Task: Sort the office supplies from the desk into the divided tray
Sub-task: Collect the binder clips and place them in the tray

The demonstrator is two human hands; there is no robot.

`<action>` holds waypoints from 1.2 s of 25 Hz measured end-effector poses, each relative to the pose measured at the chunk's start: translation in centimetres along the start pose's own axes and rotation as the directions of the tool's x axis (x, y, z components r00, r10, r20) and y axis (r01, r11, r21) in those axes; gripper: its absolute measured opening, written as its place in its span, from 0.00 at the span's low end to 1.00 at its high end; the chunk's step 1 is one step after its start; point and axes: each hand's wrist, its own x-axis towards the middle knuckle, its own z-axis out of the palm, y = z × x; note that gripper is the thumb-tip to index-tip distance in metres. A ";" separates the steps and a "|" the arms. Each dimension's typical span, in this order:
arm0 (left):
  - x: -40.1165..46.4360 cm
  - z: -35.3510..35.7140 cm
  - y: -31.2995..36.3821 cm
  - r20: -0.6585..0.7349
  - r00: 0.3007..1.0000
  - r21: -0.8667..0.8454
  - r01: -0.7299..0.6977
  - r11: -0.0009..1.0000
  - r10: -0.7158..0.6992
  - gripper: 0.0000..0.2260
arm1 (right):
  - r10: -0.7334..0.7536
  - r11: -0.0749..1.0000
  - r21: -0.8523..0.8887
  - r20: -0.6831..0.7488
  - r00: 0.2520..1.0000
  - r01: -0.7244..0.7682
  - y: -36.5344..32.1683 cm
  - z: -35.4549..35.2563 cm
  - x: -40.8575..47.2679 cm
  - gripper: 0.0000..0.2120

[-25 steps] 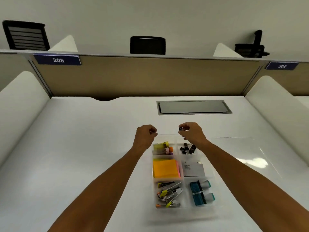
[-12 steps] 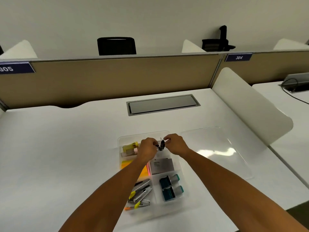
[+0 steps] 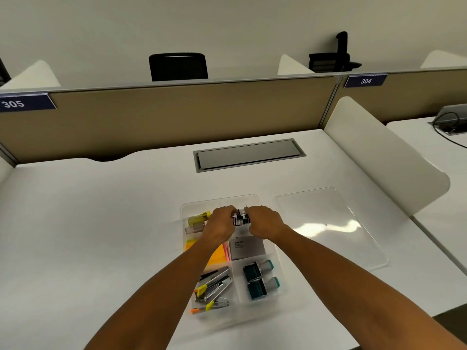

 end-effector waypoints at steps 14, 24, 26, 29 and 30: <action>-1.9 -0.1 0.0 0.049 0.989 0.054 -0.145 0.988 0.142 0.16 | 0.154 0.959 0.268 -0.205 0.967 -0.096 -0.3 -0.2 -2.3 0.17; -3.2 1.7 3.7 0.065 0.963 -0.097 -0.255 0.962 0.262 0.16 | 0.345 0.878 0.443 -0.321 0.882 -0.183 2.9 1.4 -7.4 0.15; -3.3 1.9 4.5 0.055 0.965 -0.114 -0.248 0.962 0.256 0.16 | 0.338 0.881 0.441 -0.328 0.882 -0.173 4.1 1.3 -7.9 0.15; -3.2 2.4 6.3 0.008 0.968 -0.118 -0.248 0.962 0.250 0.16 | 0.354 0.860 0.489 -0.359 0.864 -0.149 6.6 0.8 -8.3 0.15; -3.2 2.8 7.0 -0.011 0.969 -0.119 -0.245 0.962 0.245 0.16 | 0.358 0.853 0.503 -0.366 0.859 -0.141 7.5 0.7 -8.5 0.15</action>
